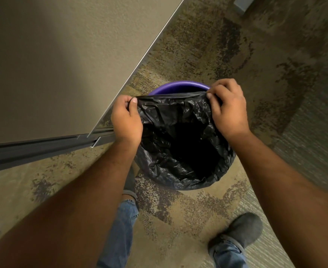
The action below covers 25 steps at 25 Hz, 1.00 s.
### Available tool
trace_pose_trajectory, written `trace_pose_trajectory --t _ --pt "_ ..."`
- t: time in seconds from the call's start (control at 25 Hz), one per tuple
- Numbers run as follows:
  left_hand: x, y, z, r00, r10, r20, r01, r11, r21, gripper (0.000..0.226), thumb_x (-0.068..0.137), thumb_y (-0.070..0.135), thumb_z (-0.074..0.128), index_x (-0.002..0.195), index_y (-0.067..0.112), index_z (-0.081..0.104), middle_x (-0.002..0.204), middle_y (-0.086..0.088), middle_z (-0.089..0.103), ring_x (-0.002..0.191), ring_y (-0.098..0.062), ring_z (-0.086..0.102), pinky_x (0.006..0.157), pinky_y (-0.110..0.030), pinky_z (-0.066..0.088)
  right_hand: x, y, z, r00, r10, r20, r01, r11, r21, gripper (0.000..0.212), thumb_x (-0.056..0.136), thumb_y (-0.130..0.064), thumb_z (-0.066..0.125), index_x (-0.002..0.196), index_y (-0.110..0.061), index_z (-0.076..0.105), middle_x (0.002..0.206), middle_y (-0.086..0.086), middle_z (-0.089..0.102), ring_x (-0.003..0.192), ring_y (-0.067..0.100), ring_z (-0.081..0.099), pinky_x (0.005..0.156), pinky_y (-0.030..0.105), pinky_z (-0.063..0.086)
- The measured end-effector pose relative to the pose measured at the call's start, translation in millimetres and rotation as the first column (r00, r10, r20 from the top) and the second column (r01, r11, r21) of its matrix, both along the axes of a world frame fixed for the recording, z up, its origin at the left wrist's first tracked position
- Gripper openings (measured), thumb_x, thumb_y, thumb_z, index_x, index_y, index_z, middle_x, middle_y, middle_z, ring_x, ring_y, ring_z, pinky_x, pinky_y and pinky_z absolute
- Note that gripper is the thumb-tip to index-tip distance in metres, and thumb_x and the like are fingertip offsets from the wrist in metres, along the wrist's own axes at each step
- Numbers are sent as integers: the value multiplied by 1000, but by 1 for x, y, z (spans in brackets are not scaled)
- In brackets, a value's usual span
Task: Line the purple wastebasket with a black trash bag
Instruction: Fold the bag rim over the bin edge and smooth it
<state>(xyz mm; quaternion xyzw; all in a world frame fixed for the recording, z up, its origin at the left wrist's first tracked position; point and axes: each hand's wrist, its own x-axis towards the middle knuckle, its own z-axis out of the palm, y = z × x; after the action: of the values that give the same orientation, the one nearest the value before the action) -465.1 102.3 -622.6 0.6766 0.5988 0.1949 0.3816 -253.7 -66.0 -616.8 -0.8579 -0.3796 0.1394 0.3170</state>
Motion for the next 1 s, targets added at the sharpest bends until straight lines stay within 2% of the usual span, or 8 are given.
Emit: trace_pose_trajectory --t 0.16,0.36,0.56,0.68,0.76,0.84,0.92,1.0 --pt "6 5 -4 998 -64 -19 65 997 38 11 101 28 59 94 22 65 78 7 60 73 -15 56 69 -30 47 4 7 -2 978 -189 -91 197 975 97 16 99 -17 61 96 -9 74 100 1 64 95 13 59 86 28 50" --pt "8 6 -1 990 -136 -18 138 982 129 15 100 16 59 99 9 72 88 7 61 76 -7 55 70 -12 43 24 21 8 969 -182 -169 178 983 -40 17 96 -24 65 94 -12 77 90 -2 66 84 11 58 78 28 48" --pt "18 6 1 991 -109 -80 109 994 -11 24 102 27 63 82 12 64 63 9 50 55 -6 40 53 -22 37 43 37 18 964 -176 -198 112 948 -298 13 94 -26 68 90 -17 76 83 3 70 87 21 66 83 31 52" --pt "15 12 -7 999 -31 -7 28 970 -243 26 102 26 65 76 19 63 69 2 60 64 -12 53 63 -25 47 43 48 18 931 -207 -301 88 927 -365 12 92 -21 69 84 -14 75 80 3 69 86 20 65 79 29 52" --pt "13 25 -15 994 105 -14 -98 862 -497 22 96 33 70 82 16 72 91 -8 74 87 -20 69 84 -36 57 45 58 19 844 -294 -449 100 908 -407 12 92 -15 69 80 -15 72 73 1 64 76 17 60 67 22 47" --pt "15 39 -18 980 169 -103 -190 657 -730 31 90 43 76 99 13 79 107 -14 80 100 -32 76 92 -52 61 51 66 20 721 -374 -583 70 877 -476 10 93 -8 67 83 -11 70 72 4 60 66 17 56 55 20 43" --pt "21 45 -15 979 115 -167 -203 507 -838 33 100 42 66 106 13 80 101 -17 80 89 -34 77 83 -54 65 62 71 17 556 -472 -684 13 828 -560 11 96 -9 63 87 -10 68 76 6 63 63 19 59 60 24 47" --pt "26 50 -21 974 78 -215 -225 483 -846 37 110 31 48 122 8 76 121 -19 75 104 -37 73 93 -54 60 74 70 10 401 -547 -735 -69 782 -619 8 98 -10 60 92 -10 66 77 7 66 64 21 65 69 30 54"
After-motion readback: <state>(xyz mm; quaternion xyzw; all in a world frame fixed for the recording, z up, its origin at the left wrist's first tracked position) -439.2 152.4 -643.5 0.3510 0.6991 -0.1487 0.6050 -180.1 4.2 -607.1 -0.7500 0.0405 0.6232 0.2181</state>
